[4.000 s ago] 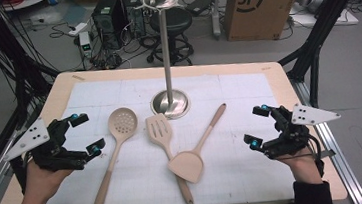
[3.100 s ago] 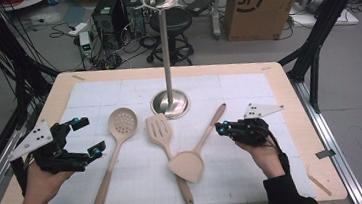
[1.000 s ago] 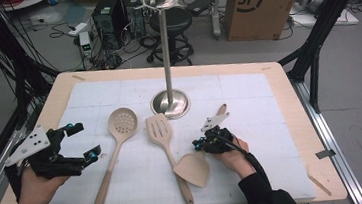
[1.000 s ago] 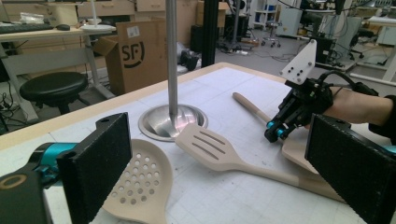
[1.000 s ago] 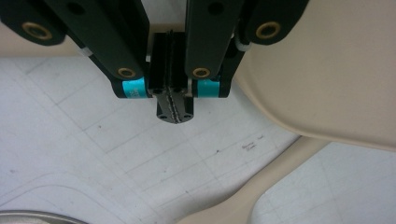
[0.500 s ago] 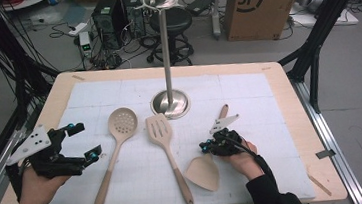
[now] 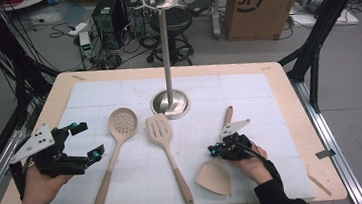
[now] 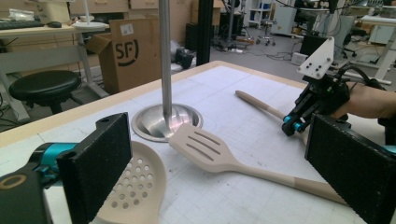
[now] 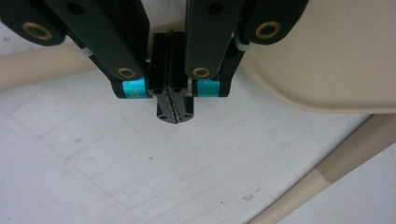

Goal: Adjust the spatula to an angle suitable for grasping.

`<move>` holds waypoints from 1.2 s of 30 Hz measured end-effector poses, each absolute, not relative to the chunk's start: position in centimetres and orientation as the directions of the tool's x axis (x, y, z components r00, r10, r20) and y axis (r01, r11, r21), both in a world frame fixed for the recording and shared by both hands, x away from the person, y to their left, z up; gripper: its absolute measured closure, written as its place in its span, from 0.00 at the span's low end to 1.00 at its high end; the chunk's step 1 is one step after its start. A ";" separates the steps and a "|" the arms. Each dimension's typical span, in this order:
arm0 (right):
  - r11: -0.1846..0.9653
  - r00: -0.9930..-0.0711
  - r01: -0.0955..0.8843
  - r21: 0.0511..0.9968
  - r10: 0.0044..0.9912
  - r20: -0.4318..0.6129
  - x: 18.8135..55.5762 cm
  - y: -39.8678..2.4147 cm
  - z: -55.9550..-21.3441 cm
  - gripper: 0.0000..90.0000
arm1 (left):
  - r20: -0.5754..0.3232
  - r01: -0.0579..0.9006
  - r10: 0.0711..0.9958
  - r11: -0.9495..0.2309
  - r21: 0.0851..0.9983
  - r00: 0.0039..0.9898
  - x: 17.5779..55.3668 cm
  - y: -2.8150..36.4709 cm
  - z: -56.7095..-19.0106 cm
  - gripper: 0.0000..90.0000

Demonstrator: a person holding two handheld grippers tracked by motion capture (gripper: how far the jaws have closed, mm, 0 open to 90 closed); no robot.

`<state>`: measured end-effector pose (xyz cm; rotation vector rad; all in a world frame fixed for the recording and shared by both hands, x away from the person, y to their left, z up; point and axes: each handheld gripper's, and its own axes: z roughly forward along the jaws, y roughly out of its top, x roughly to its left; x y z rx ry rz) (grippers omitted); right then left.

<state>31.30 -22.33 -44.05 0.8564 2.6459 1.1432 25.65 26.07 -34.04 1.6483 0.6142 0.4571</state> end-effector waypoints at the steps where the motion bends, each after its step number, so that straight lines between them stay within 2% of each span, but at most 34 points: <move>1: 0.554 -0.829 0.447 0.702 0.551 0.094 31.2 -22.5 -44.0 1.00 | -0.042 0.137 0.623 -0.105 0.985 0.781 25.7 26.0 -34.1 0.09; 36: 0.543 -0.815 0.461 0.702 0.573 0.091 27.6 -28.6 -44.1 1.00 | -0.040 0.136 0.608 -0.112 0.984 0.793 26.0 25.2 -34.0 0.09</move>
